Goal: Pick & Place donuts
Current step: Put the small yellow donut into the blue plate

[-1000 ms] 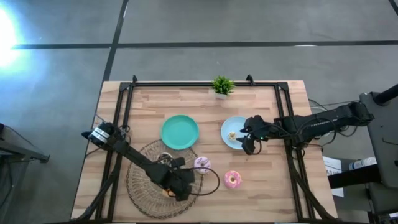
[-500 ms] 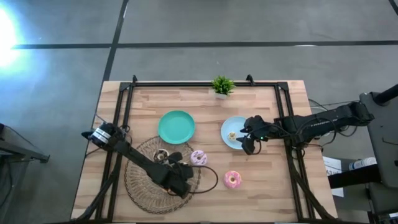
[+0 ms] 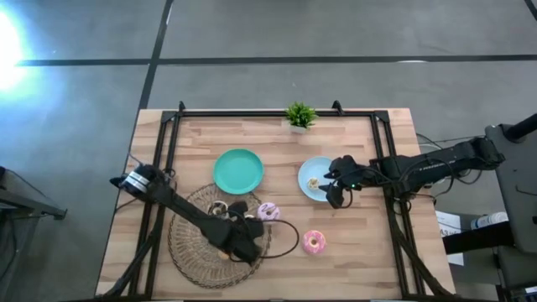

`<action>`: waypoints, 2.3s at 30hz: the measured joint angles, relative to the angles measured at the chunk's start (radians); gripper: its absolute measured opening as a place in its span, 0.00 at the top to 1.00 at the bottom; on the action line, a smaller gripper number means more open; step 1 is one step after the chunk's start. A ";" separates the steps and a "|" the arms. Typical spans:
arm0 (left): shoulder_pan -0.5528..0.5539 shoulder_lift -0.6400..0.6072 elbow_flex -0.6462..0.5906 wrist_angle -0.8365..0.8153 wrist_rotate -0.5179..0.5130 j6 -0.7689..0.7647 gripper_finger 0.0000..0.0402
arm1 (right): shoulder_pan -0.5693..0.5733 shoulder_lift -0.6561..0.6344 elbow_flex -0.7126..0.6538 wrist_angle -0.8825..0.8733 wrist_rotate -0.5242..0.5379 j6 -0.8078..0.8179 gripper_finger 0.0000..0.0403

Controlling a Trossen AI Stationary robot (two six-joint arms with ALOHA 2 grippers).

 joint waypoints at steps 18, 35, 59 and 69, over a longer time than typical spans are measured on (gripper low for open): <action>0.356 -0.421 -0.111 0.638 0.583 0.091 1.00 | -0.035 -0.011 0.104 0.138 -0.072 -0.673 0.43; 0.574 -0.305 -0.128 0.957 0.863 0.201 1.00 | -0.037 0.091 0.301 0.087 -0.143 -0.780 0.45; 0.597 -0.266 -0.126 1.017 0.889 0.190 1.00 | -0.037 0.182 0.369 0.028 -0.168 -0.759 0.67; 0.596 -0.266 -0.124 1.024 0.811 0.143 0.85 | -0.039 0.182 0.367 0.018 -0.156 -0.715 0.93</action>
